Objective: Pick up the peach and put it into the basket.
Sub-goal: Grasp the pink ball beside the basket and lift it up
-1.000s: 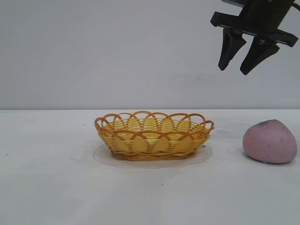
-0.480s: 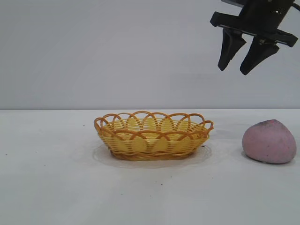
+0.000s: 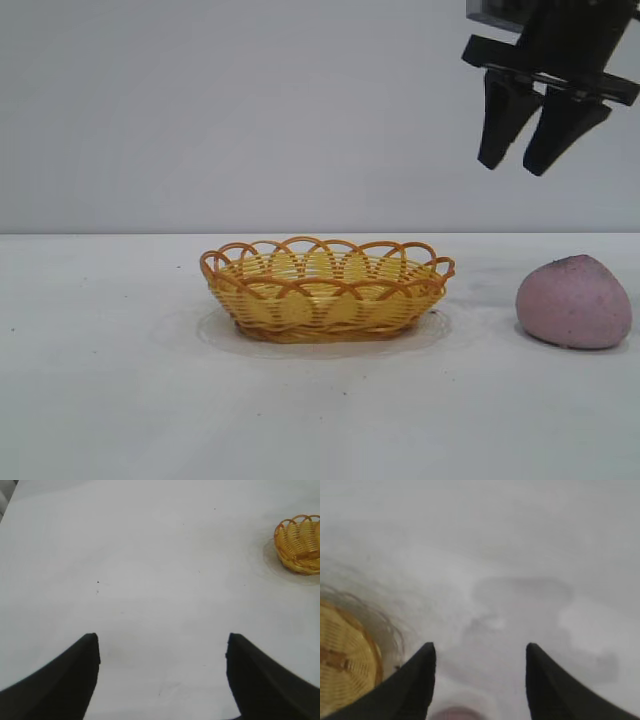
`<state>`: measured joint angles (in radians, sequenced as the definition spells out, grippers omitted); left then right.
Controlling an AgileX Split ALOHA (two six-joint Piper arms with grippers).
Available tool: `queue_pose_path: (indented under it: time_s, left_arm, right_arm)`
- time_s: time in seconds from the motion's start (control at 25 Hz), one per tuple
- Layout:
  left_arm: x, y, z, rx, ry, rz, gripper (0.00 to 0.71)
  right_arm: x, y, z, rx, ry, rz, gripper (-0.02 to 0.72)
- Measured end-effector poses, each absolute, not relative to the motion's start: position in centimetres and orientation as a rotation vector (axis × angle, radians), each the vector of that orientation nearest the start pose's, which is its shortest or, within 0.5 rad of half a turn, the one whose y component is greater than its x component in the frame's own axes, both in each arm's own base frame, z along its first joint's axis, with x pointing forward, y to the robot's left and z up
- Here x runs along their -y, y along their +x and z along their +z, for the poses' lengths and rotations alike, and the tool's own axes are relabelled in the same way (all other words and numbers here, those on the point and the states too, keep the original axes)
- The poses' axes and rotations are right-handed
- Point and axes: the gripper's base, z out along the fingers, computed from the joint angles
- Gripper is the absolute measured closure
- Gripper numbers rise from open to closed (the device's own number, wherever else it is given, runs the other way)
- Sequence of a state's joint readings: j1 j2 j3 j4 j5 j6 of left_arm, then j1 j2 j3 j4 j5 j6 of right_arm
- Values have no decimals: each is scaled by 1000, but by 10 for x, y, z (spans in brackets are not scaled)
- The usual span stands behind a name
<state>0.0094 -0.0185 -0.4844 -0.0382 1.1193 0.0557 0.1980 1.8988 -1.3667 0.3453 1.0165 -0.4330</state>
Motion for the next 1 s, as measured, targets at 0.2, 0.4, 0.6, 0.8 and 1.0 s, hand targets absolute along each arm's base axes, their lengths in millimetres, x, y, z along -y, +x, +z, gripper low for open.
queue_pose_path:
  time_s: [0.2,0.4,0.6,0.8,1.0]
  left_arm:
    - [3,-8,268,-2099,52,-7,240]
    - [3,-8,268,-2099,52,-5,240]
    - [3,-8,268,-2099,52,-5,240]
    - [3,-8,268,-2099,52,-5,240]
    - [3,-8,268,-2099,52,-5,240]
  right_arm:
    - [-97,356,203,-2991,-621,437,367]
    - [-92,354,201,-3062,-511,361,367]
    - [-108,347,199,-3095,-494,332,367]
    - [-126,332,180,-3125,-534,182,367]
    - [-125,331,162,-3132,-519,132,367]
